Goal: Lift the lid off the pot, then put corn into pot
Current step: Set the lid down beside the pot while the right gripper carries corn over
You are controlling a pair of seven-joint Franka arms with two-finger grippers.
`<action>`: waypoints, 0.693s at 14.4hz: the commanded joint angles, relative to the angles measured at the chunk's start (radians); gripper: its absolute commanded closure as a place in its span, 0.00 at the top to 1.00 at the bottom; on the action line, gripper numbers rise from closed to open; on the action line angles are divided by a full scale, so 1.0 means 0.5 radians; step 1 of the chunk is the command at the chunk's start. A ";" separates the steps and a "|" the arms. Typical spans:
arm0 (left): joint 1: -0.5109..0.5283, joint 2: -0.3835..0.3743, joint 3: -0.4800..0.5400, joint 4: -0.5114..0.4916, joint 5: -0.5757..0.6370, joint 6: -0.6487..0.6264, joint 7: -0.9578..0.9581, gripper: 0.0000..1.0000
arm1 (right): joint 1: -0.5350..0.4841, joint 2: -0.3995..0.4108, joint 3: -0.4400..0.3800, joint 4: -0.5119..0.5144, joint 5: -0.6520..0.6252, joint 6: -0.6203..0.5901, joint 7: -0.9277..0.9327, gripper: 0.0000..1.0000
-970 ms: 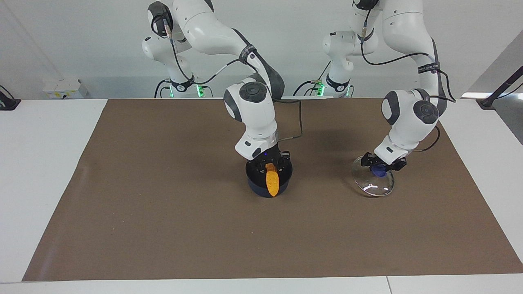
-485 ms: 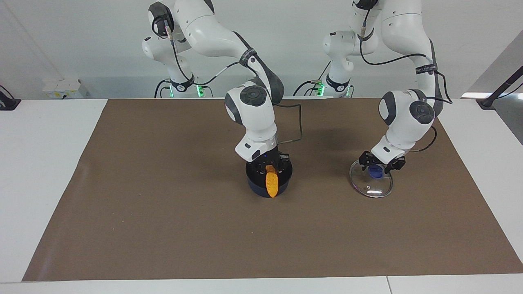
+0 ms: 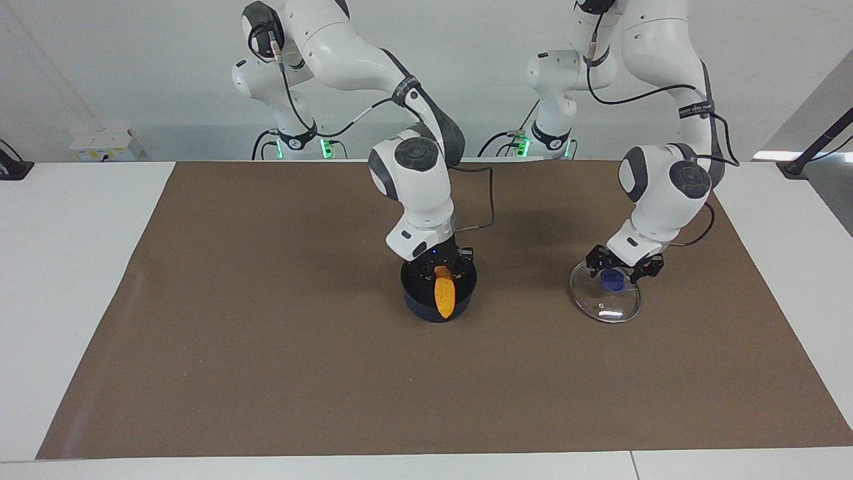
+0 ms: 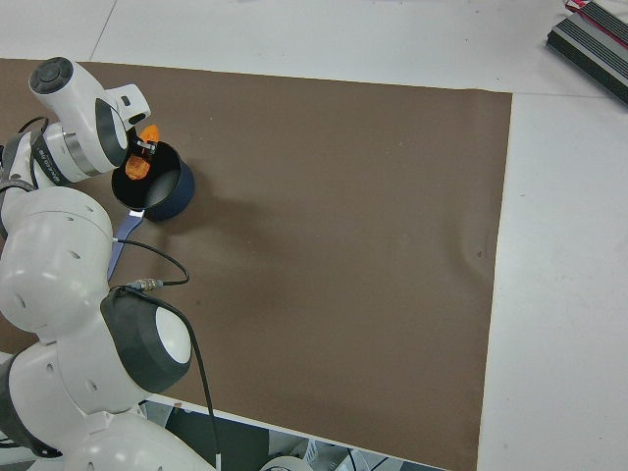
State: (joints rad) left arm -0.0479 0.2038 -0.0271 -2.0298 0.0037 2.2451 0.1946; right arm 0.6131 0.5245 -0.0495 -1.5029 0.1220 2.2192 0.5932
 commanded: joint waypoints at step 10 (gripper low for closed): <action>-0.015 -0.355 -0.001 0.519 0.017 -0.765 -0.015 1.00 | 0.020 -0.080 0.013 -0.228 -0.011 0.025 0.151 0.24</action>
State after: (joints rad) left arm -0.0480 0.0860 -0.0313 -1.7624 0.0036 1.9085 0.1945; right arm 0.6328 0.5028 -0.0493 -1.5925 0.1220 2.2195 0.6409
